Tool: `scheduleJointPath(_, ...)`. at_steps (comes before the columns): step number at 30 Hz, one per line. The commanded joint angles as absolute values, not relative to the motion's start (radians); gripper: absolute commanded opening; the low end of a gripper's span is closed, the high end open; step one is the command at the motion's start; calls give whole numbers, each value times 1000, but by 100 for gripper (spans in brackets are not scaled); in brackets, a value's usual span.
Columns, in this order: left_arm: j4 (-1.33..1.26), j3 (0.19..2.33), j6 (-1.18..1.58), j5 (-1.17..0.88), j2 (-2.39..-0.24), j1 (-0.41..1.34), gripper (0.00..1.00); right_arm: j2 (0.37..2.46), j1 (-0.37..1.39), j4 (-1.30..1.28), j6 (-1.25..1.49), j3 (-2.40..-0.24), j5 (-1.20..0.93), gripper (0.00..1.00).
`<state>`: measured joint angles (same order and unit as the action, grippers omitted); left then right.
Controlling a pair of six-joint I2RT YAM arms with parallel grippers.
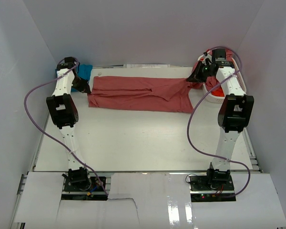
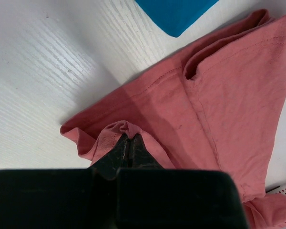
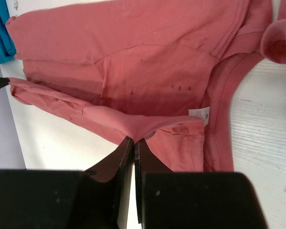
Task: Fold and stack the t-shirts
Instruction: Fold the other side of the tshirt into a rectangle
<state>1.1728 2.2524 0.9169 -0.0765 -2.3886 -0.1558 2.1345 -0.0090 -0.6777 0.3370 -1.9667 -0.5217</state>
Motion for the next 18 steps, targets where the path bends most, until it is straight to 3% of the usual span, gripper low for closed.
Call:
scheduleJointPath(1, 1151, 2293, 923, -86, -2375, -164, 0, 2138, -23, -617, 339, -1965, -531, 8)
scheduleJointPath(18, 1051, 2261, 950, -132, -2381, -164, 0, 2175, -31, -508, 382, -1930, -548, 8)
